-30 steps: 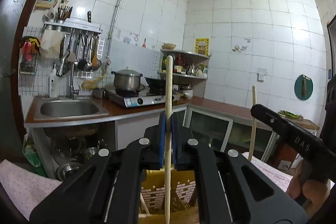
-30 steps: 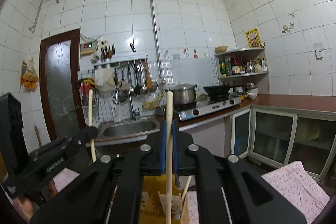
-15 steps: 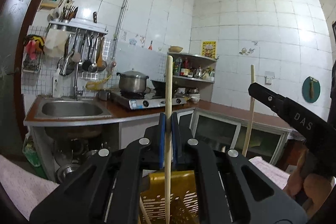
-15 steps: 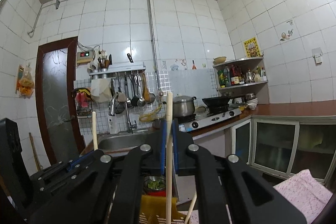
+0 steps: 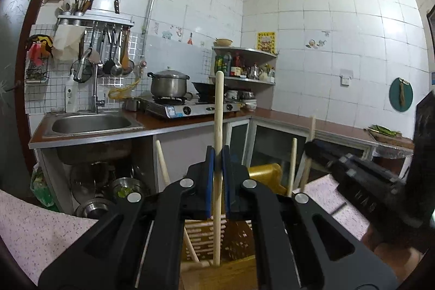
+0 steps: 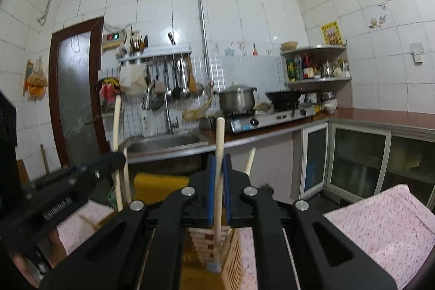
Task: Organize utensils
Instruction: 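Lower both chopsticks into the caddy and open both tools, then move left tool to a chopstick while right tool approaches the green-handled fork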
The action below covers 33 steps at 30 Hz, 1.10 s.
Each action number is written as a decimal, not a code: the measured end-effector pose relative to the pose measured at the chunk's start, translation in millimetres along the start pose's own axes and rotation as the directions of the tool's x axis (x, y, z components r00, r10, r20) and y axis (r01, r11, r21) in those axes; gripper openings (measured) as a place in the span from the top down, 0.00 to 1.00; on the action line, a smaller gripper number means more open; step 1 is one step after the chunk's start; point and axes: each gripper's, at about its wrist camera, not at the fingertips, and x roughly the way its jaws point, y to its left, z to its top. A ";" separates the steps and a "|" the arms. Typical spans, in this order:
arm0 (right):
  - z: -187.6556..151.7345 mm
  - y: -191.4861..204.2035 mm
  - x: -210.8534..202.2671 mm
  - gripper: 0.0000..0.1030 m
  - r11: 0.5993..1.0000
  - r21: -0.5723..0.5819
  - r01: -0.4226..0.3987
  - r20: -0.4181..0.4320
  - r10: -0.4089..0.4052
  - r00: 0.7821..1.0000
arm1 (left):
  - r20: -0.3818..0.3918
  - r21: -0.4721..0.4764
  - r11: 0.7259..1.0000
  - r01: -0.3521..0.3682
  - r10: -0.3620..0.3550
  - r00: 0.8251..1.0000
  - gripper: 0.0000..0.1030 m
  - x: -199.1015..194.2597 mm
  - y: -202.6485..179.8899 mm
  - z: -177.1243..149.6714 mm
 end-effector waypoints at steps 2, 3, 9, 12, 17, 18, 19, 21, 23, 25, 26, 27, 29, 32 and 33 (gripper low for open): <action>-4.4 1.2 1.1 0.94 1.000 -0.007 -0.005 -0.033 0.005 0.999 | -0.014 -0.007 1.000 0.004 -0.005 1.000 0.85 -1.4 -0.7 1.3; -5.8 1.8 0.8 0.94 1.000 -0.010 -0.005 -0.047 0.005 0.999 | -0.025 -0.017 1.000 0.009 -0.009 1.000 0.77 -2.2 -0.2 3.2; 0.1 1.2 -9.3 0.93 1.000 -0.017 -0.023 -0.128 0.021 0.992 | -0.066 -0.039 0.999 -0.004 0.001 0.998 0.73 -24.5 0.7 21.8; 6.7 -1.8 -20.2 0.93 1.000 0.000 -0.028 -0.160 0.027 0.987 | -0.082 -0.068 0.997 -0.039 0.033 0.996 0.46 -50.0 8.2 34.0; 9.7 -1.6 -53.3 0.46 1.000 -0.009 -0.004 -0.181 0.002 0.984 | -0.151 -0.085 0.992 -0.092 0.078 0.985 0.18 -89.4 25.9 41.4; 8.9 -1.0 -63.1 0.45 1.000 -0.016 -0.001 -0.182 -0.002 0.983 | -0.173 -0.088 0.991 -0.096 0.080 0.982 0.15 -98.6 29.5 39.8; 7.3 0.3 -70.8 0.45 1.000 -0.025 0.008 -0.198 -0.013 0.980 | -0.194 -0.088 0.991 -0.100 0.082 0.978 0.13 -108.6 32.3 36.9; 5.0 1.1 -81.3 0.44 0.999 -0.026 0.025 -0.229 -0.030 0.973 | -0.224 -0.078 0.989 -0.123 0.103 0.969 0.05 -125.8 34.3 29.8; -3.7 2.8 -95.5 0.37 0.998 -0.027 0.054 -0.277 -0.059 0.959 | -0.245 -0.075 0.988 -0.136 0.114 0.963 0.05 -143.3 35.4 20.0; -10.2 4.3 -104.5 0.30 0.996 -0.035 0.081 -0.314 -0.088 0.946 | -0.293 -0.076 0.988 -0.136 0.108 0.950 0.05 -154.1 35.0 8.1; -17.6 6.3 -111.4 0.28 0.994 -0.044 0.101 -0.346 -0.110 0.932 | -0.316 -0.078 0.987 -0.138 0.107 0.943 0.05 -157.2 35.0 2.8; -21.0 6.9 -114.4 0.24 0.993 -0.047 0.110 -0.364 -0.119 0.924 | -0.346 -0.082 0.987 -0.138 0.102 0.933 0.05 -161.6 34.2 -5.8; -34.9 8.5 -121.8 0.20 0.991 -0.047 0.122 -0.421 -0.131 0.897 | -0.389 -0.079 0.987 -0.142 0.101 0.916 0.05 -170.6 31.0 -23.0; -56.1 8.6 -130.2 0.17 0.989 -0.051 0.140 -0.493 -0.147 0.857 | -0.444 -0.063 0.984 -0.164 0.120 0.888 0.05 -180.3 26.9 -47.7; -62.2 8.4 -132.6 0.16 0.988 -0.055 0.146 -0.512 -0.154 0.845 | -0.461 -0.063 0.984 -0.164 0.117 0.880 0.05 -180.9 26.1 -54.3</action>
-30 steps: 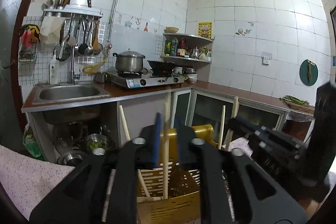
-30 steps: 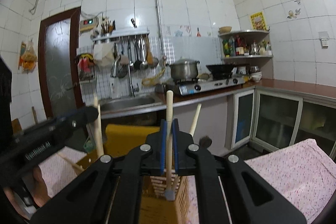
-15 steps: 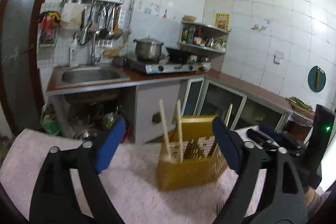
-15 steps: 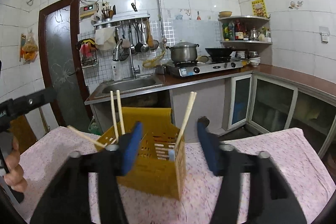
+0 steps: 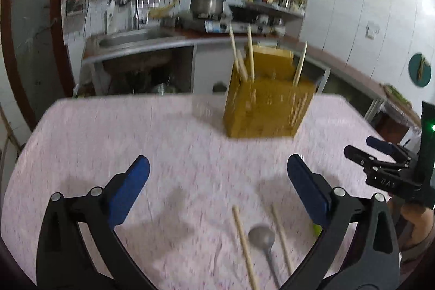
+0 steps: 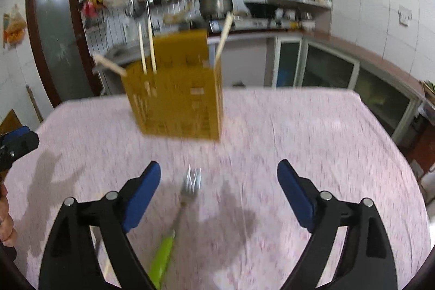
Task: Organize utensils
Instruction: 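Move left tool to a chopstick while right tool approaches the green-handled fork, then close left tool on a chopstick while right tool grasps the green fork handle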
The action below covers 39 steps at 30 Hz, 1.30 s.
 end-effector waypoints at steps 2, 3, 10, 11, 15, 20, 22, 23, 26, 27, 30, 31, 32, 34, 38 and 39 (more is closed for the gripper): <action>-12.8 -1.5 2.6 0.16 1.000 0.010 0.013 -0.045 -0.012 0.999 | -0.048 -0.002 1.000 0.007 -0.007 0.999 0.05 4.4 -0.3 -13.6; -17.2 -2.8 2.7 0.16 1.000 0.018 0.012 -0.054 -0.011 0.998 | -0.074 -0.010 1.000 0.008 -0.009 0.997 0.05 7.3 0.3 -20.7; -44.7 -8.2 9.1 0.15 0.998 0.056 0.033 -0.117 -0.026 0.993 | -0.198 -0.090 0.996 0.028 -0.046 0.979 0.05 26.6 7.1 -58.1; -46.2 -8.4 10.1 0.15 0.998 0.060 0.037 -0.117 -0.030 0.993 | -0.209 -0.098 0.995 0.029 -0.049 0.977 0.05 29.1 7.0 -62.1; -51.7 -14.4 16.1 0.15 0.994 0.101 0.047 -0.131 -0.034 0.991 | -0.241 -0.065 0.998 0.003 -0.018 0.970 0.11 35.1 -1.5 -76.3; -52.9 -4.6 25.1 0.22 0.996 0.075 0.048 -0.161 -0.035 0.986 | -0.253 -0.059 0.997 0.044 -0.057 0.966 0.27 39.5 -9.2 -83.9; -50.6 2.8 31.0 0.34 0.997 0.060 0.039 -0.183 -0.028 0.983 | -0.262 -0.045 0.998 0.048 -0.058 0.963 0.35 39.9 -13.0 -83.9; -49.1 6.2 33.3 0.37 0.998 0.056 0.033 -0.189 -0.022 0.982 | -0.265 -0.026 0.999 0.043 -0.048 0.963 0.39 40.3 -16.3 -84.7; -44.1 16.9 39.7 0.48 0.999 0.043 0.013 -0.204 -0.004 0.979 | -0.282 -0.001 0.999 0.052 -0.050 0.958 0.49 42.8 -22.5 -85.5; -42.3 21.7 43.6 0.52 0.999 0.038 0.003 -0.217 0.005 0.976 | -0.293 0.003 0.998 0.060 -0.057 0.954 0.57 44.3 -23.3 -86.5; -40.9 33.0 57.3 0.62 0.999 0.032 -0.014 -0.266 0.022 0.964 | -0.330 0.001 0.998 0.066 -0.062 0.942 0.67 51.2 -25.2 -89.2; -41.1 36.1 62.3 0.63 0.999 0.029 -0.014 -0.281 0.022 0.960 | -0.331 0.001 0.998 0.063 -0.059 0.942 0.67 52.9 -25.4 -88.8; -41.4 37.9 64.8 0.63 1.000 0.026 -0.012 -0.289 0.019 0.957 | -0.329 0.005 0.998 0.060 -0.055 0.943 0.68 53.7 -26.3 -88.1; -42.8 40.1 72.6 0.68 1.000 0.028 -0.003 -0.314 0.012 0.949 | -0.335 0.007 0.998 0.059 -0.053 0.941 0.68 56.5 -27.2 -86.8; -38.7 40.3 78.1 0.72 0.999 0.049 0.015 -0.326 0.002 0.945 | -0.345 0.024 0.999 0.046 -0.035 0.938 0.68 65.7 -29.3 -81.8; -37.6 40.3 79.6 0.73 0.998 0.053 0.018 -0.331 0.001 0.944 | -0.347 0.025 0.999 0.043 -0.032 0.937 0.69 68.4 -29.6 -80.2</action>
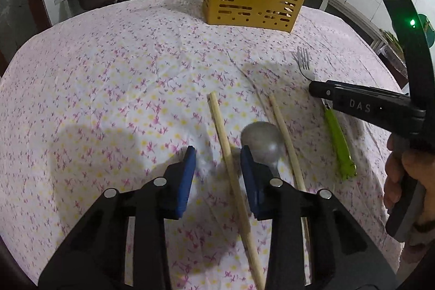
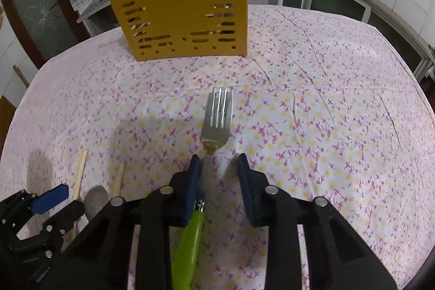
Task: Organize utensils
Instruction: 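Close left tool on a chopstick while right tool grasps the green fork handle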
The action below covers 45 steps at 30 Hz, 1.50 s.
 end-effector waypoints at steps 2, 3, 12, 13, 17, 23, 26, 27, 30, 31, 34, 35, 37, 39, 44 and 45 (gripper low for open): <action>2.8 1.8 2.3 0.76 1.000 -0.003 0.010 -0.005 -0.010 1.000 | -0.003 0.004 1.000 -0.011 0.011 1.000 0.71 2.4 0.1 4.1; 3.8 2.6 3.0 0.78 1.000 -0.008 0.014 -0.006 -0.014 1.000 | -0.005 0.008 1.000 -0.019 0.019 1.000 0.73 4.4 -0.4 6.9; 1.6 -4.9 -2.3 0.91 1.000 0.001 -0.020 -0.010 0.020 1.000 | -0.036 -0.017 1.000 -0.011 0.010 0.999 0.85 9.0 8.7 20.0; 0.1 -5.7 -3.7 0.92 1.000 0.000 -0.026 -0.010 0.026 1.000 | -0.038 -0.017 1.000 -0.012 0.012 0.999 0.85 8.7 8.7 20.0; -8.3 -17.6 -9.0 0.94 0.998 0.005 -0.058 -0.009 0.058 0.998 | -0.045 -0.020 1.000 -0.011 0.010 0.999 0.92 7.7 8.1 21.5; -18.8 -33.2 -22.8 0.94 0.996 0.018 -0.091 0.014 0.091 0.996 | -0.021 -0.037 0.999 0.001 -0.002 1.000 0.94 -2.7 9.5 22.3; -22.8 -38.3 -29.5 0.94 0.994 0.028 -0.106 0.032 0.105 0.994 | 0.001 -0.035 0.999 0.006 -0.006 1.000 0.95 -12.6 9.4 21.3; -23.5 -38.6 -30.9 0.94 0.994 0.027 -0.109 0.036 0.108 0.994 | 0.006 -0.035 0.999 0.008 -0.007 1.000 0.95 -14.7 9.5 21.5; -27.4 -40.1 -34.1 0.94 0.993 0.026 -0.118 0.045 0.117 0.992 | 0.017 -0.041 0.999 0.020 -0.019 1.000 0.96 -22.4 11.7 21.5; -28.2 -39.9 -34.1 0.94 0.992 0.028 -0.121 0.046 0.120 0.992 | 0.020 -0.044 0.999 0.021 -0.020 1.000 0.96 -24.1 12.7 21.6; -29.7 -40.6 -33.4 0.94 0.992 0.029 -0.125 0.045 0.123 0.991 | 0.027 -0.037 0.999 0.027 -0.026 0.999 1.00 -30.4 11.6 21.5; -31.0 -40.2 -33.8 0.94 0.992 0.031 -0.126 0.046 0.124 0.991 | 0.032 -0.030 0.999 0.024 -0.023 0.999 1.00 -33.3 10.0 21.7; -30.2 -40.3 -34.0 0.94 0.991 0.033 -0.129 0.047 0.128 0.991 | 0.041 -0.019 1.000 0.022 -0.021 0.999 1.00 -36.1 7.7 22.2; -29.8 -39.9 -33.8 0.94 0.991 0.030 -0.133 0.044 0.132 0.990 | 0.021 -0.011 0.999 0.031 -0.031 0.999 1.00 -34.5 5.7 22.4; -29.5 -36.8 -31.5 0.94 0.992 0.013 -0.123 0.022 0.123 0.992 | -0.067 -0.034 0.999 0.041 -0.043 0.997 1.00 -17.8 3.6 19.7; -30.1 -36.8 -30.7 0.94 0.993 0.013 -0.119 0.019 0.119 0.993 | -0.084 -0.047 0.998 0.030 -0.034 0.996 1.00 -12.4 5.3 19.3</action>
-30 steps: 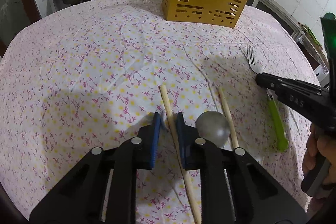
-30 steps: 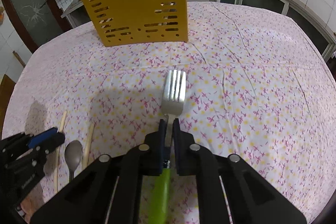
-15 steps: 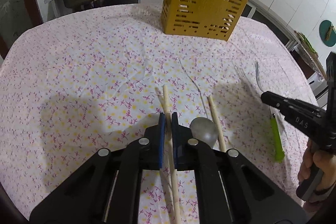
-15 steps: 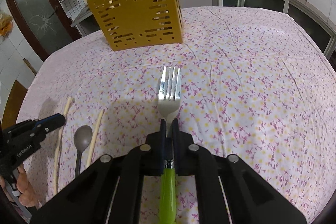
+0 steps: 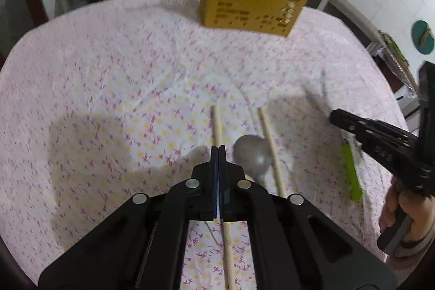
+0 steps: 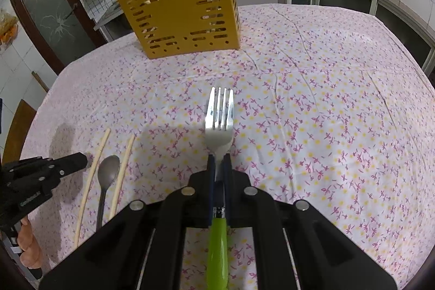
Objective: Organize utensils
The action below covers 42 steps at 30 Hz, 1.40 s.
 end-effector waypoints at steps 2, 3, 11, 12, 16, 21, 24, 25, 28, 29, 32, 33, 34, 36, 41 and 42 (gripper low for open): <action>-0.9 -0.8 1.5 0.94 1.000 0.001 -0.004 -0.007 0.004 1.000 | -0.029 0.002 1.000 0.011 -0.011 1.000 1.00 8.4 0.5 -1.0; -1.5 -1.0 2.2 0.94 1.000 -0.001 -0.002 -0.009 0.002 1.000 | -0.040 0.007 1.000 0.020 -0.019 0.999 1.00 12.3 0.3 -2.0; -0.1 -7.4 9.4 0.94 1.000 0.011 -0.009 -0.019 0.009 1.000 | -0.046 0.070 0.998 -0.004 0.007 0.999 0.97 18.0 -6.5 -1.0; 0.3 -7.8 9.8 0.94 1.000 0.012 -0.010 -0.019 0.010 1.000 | -0.049 0.073 0.997 -0.007 0.011 0.999 0.97 17.6 -7.1 -0.6; 1.0 -9.8 10.2 0.94 1.000 0.015 -0.016 -0.019 0.017 1.000 | -0.047 0.040 0.999 0.019 -0.017 0.999 0.79 14.7 -6.1 3.2; 0.2 -11.4 9.6 0.94 1.000 0.019 -0.021 -0.017 0.021 1.000 | 0.006 0.039 0.999 0.028 -0.028 1.000 0.48 -2.1 -5.4 3.1; -0.5 -12.0 8.9 0.94 1.000 0.017 -0.017 -0.017 0.018 1.000 | -0.013 0.081 0.996 0.032 -0.031 0.999 0.47 -1.6 -14.3 -0.6; -1.0 -12.7 8.7 0.94 1.000 0.018 -0.016 -0.017 0.016 1.000 | -0.011 0.100 0.995 0.022 -0.021 1.000 0.47 -1.0 -18.6 -2.9; -2.2 -14.7 7.7 0.94 1.000 0.021 -0.015 -0.018 0.015 1.000 | -0.027 0.122 0.992 -0.010 0.014 1.000 0.70 4.6 -24.4 -7.1; -2.4 -15.0 7.5 0.94 1.000 0.022 -0.013 -0.018 0.014 1.000 | -0.047 0.117 0.993 0.006 0.000 0.999 0.86 7.5 -24.5 -7.5; -1.8 -14.4 7.2 0.94 1.000 0.018 -0.012 -0.021 0.012 1.000 | -0.068 0.120 0.993 0.015 -0.007 0.998 0.89 12.8 -26.0 -7.3; -1.4 -13.8 7.2 0.94 1.000 0.019 -0.010 -0.023 0.010 1.000 | -0.069 0.126 0.992 0.008 0.001 0.998 0.89 14.6 -27.2 -6.9; -0.9 -13.3 7.3 0.94 1.000 0.018 -0.006 -0.025 0.006 1.000 | -0.069 0.126 0.992 0.003 0.005 0.998 0.89 16.0 -27.9 -6.0; 0.2 -11.9 7.9 0.94 1.000 0.013 0.003 -0.030 -0.002 1.000 | -0.072 0.130 0.992 -0.003 0.012 0.997 0.89 19.6 -28.3 -2.7; 1.9 -9.6 8.1 0.94 1.000 0.007 0.017 -0.048 -0.017 0.999 | -0.075 0.150 0.988 -0.032 0.044 0.996 0.93 25.6 -34.4 2.8; 1.8 -9.0 8.1 0.94 1.000 0.005 0.018 -0.048 -0.018 0.999 | -0.070 0.152 0.988 -0.037 0.048 0.996 0.94 25.3 -34.7 2.2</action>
